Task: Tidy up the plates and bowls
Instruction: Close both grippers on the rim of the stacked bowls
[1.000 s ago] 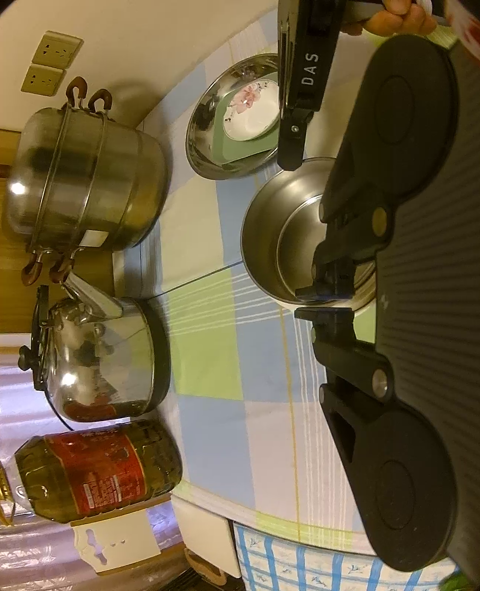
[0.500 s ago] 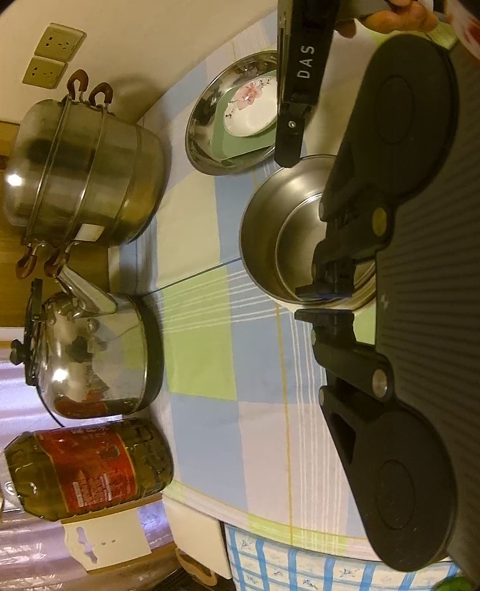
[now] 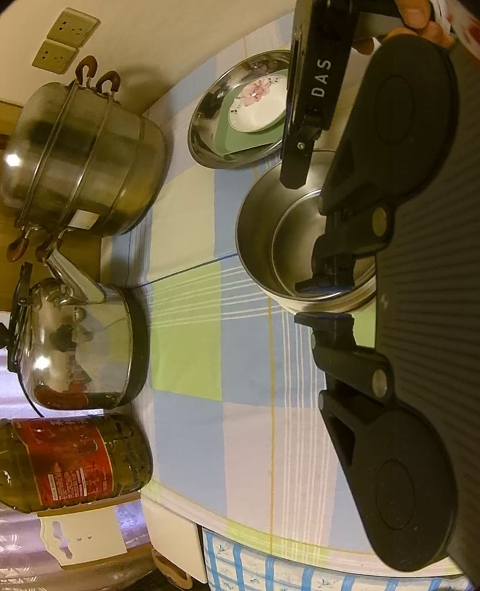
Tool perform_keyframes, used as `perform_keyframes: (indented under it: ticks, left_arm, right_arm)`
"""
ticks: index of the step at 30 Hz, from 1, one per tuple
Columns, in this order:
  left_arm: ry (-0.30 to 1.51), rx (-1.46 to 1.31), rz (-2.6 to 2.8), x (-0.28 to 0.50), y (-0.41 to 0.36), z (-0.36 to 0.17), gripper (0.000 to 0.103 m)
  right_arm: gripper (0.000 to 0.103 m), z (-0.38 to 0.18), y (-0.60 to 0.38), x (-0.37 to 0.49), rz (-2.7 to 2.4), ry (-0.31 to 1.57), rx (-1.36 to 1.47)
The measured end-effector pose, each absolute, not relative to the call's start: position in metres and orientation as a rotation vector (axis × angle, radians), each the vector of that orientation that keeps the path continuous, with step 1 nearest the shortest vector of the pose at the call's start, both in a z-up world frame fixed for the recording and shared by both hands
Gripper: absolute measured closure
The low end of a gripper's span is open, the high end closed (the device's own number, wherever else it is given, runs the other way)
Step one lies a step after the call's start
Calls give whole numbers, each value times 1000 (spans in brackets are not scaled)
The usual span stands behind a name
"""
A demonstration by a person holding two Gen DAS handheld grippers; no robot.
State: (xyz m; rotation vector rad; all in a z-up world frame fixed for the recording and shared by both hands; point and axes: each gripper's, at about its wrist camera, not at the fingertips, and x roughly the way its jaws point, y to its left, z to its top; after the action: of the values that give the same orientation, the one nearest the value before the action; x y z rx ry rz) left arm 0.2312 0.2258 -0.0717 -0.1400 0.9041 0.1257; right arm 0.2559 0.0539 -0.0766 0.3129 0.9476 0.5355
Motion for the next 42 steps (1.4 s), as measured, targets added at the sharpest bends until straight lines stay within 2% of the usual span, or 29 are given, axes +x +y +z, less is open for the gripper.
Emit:
perform_keyframes:
  ticks: [2, 3, 20, 24, 27, 29, 30, 42]
  left_arm:
    - [920, -143, 125, 233, 227, -75, 97]
    - [922, -145, 126, 234, 228, -76, 97]
    - [941, -145, 119, 241, 232, -77, 97]
    - [952, -178, 124, 241, 235, -79, 94]
    - [962, -203, 130, 239, 239, -81, 86]
    - [965, -222, 130, 237, 242, -83, 82]
    - [969, -233, 129, 237, 243, -85, 82]
    - [999, -293, 144, 245, 242, -100, 81]
  right_arm:
    - [88, -77, 56, 257, 521, 958, 299]
    - [89, -77, 56, 257, 515, 961, 299]
    - [92, -73, 57, 264, 467, 1027, 332]
    - [91, -73, 59, 263, 466, 1032, 312]
    - [84, -74, 59, 263, 454, 1037, 299]
    - [60, -76, 59, 262, 444, 1040, 290]
    - [58, -77, 58, 261, 439, 1037, 293]
    - [58, -97, 67, 268, 370, 1084, 322]
